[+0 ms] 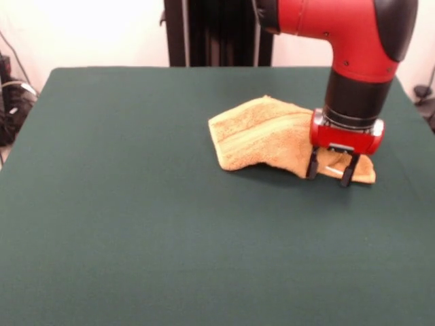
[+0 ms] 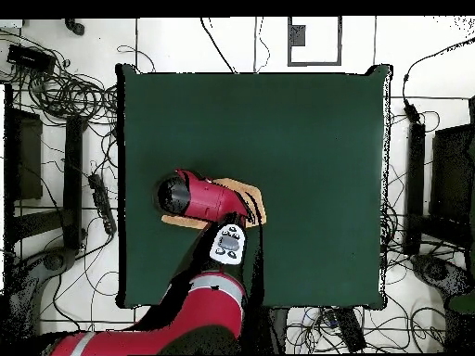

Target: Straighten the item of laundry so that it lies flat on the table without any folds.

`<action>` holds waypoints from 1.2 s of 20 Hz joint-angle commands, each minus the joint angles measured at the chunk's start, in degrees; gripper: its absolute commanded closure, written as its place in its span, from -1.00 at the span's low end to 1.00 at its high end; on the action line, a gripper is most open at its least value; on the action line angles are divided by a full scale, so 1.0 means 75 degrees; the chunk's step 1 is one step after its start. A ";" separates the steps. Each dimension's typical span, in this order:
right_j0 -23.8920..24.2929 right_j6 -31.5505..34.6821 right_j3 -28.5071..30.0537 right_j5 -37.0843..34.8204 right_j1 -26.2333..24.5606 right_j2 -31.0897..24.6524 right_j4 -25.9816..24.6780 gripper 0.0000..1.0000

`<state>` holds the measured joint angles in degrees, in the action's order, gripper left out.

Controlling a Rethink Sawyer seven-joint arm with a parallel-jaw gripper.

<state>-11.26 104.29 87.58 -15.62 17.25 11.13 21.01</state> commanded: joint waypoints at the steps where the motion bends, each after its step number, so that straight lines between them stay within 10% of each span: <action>1: 0.0127 0.1677 0.0705 -0.1113 0.0102 -0.0474 0.0281 -1.00; 14: 0.0130 0.1275 0.1028 -0.3643 0.2608 0.0036 -0.0185 -1.00; 24: 0.0222 0.1478 0.2131 -0.1423 0.2035 -0.0320 -0.0195 -1.00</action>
<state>-10.10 104.29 93.68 -31.87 36.85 12.58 20.43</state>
